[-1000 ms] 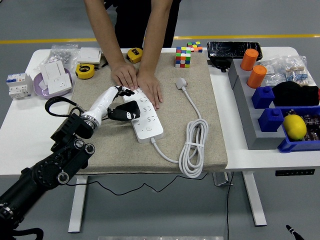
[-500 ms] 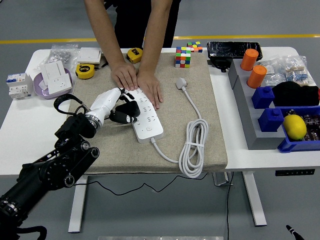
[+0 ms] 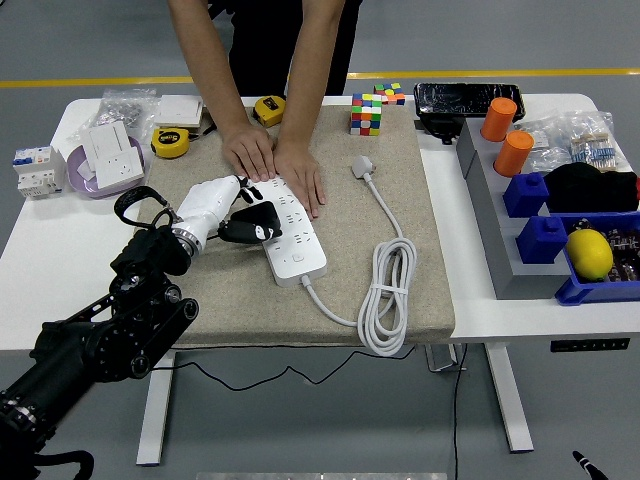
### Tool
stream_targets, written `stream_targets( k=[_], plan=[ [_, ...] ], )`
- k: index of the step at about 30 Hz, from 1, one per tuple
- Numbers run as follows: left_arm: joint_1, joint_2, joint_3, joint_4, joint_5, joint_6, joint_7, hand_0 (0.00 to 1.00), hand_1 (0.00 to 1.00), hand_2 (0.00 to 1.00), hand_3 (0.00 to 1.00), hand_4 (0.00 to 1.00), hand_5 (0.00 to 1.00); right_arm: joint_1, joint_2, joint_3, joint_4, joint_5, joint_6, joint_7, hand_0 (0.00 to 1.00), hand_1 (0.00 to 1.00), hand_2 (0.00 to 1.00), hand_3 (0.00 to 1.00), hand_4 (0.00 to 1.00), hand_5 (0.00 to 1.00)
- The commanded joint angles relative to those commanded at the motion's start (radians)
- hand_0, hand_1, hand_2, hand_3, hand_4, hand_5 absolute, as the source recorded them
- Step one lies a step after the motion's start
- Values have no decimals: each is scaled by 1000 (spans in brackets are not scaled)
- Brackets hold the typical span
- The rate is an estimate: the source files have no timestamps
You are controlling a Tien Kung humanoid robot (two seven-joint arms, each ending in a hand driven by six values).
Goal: Pick up the plug,place it near the board,insert it into the board,press the button
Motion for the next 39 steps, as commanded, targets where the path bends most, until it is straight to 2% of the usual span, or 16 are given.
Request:
stream_targets(
  k=[2, 3, 15, 16, 21, 22, 27, 28, 33, 34, 39],
  plan=[
    [0, 1, 2, 2, 8, -5, 4, 618, 602, 559, 588, 839, 433, 0, 0, 0, 0, 1, -3, 2, 819, 738, 736, 767, 998, 948],
    [1, 1, 4, 2, 11, -8, 5, 600, 570, 550, 580, 839, 395, -1, 0, 0, 0, 2, -5, 4, 818, 737, 736, 767, 998, 945],
    [0, 5, 22, 4, 44, -25, 14, 598, 561, 547, 575, 830, 384, -3, 0, 5, 0, 6, -12, 8, 815, 737, 736, 766, 998, 945],
    [0, 5, 22, 4, 44, -24, 14, 576, 478, 505, 552, 750, 359, -3, -1, 5, 0, 6, -12, 8, 814, 737, 735, 765, 998, 947],
    [-5, 6, 23, 3, 43, -29, 18, 576, 478, 505, 552, 750, 359, 1, -1, 4, 0, 9, -12, 8, 814, 737, 735, 765, 998, 947],
    [-5, 6, 24, 3, 43, -30, 19, 519, 364, 420, 475, 650, 366, 1, -1, 5, 0, 9, -12, 7, 814, 736, 735, 765, 998, 944],
    [-7, 6, 28, 0, 50, -38, 25, 519, 364, 420, 475, 650, 366, 2, 0, 7, 0, 9, -12, 7, 814, 736, 735, 765, 998, 944],
    [-7, 6, 27, -1, 52, -39, 26, 469, 271, 308, 326, 650, 371, 2, 0, 8, 0, 9, -12, 7, 813, 734, 735, 766, 998, 941],
    [-8, 6, 29, -3, 51, -37, 27, 469, 271, 308, 326, 650, 371, 4, 1, 7, 0, 11, -12, 8, 813, 734, 735, 766, 998, 941],
    [-8, 6, 29, -3, 50, -35, 27, 444, 216, 223, 195, 616, 399, 4, 1, 7, 0, 11, -12, 7, 814, 734, 734, 765, 998, 940],
    [-9, 8, 30, -10, 51, -38, 27, 444, 216, 223, 195, 616, 399, 2, 2, 7, 0, 12, -12, 7, 814, 734, 734, 765, 998, 940]
  ],
)
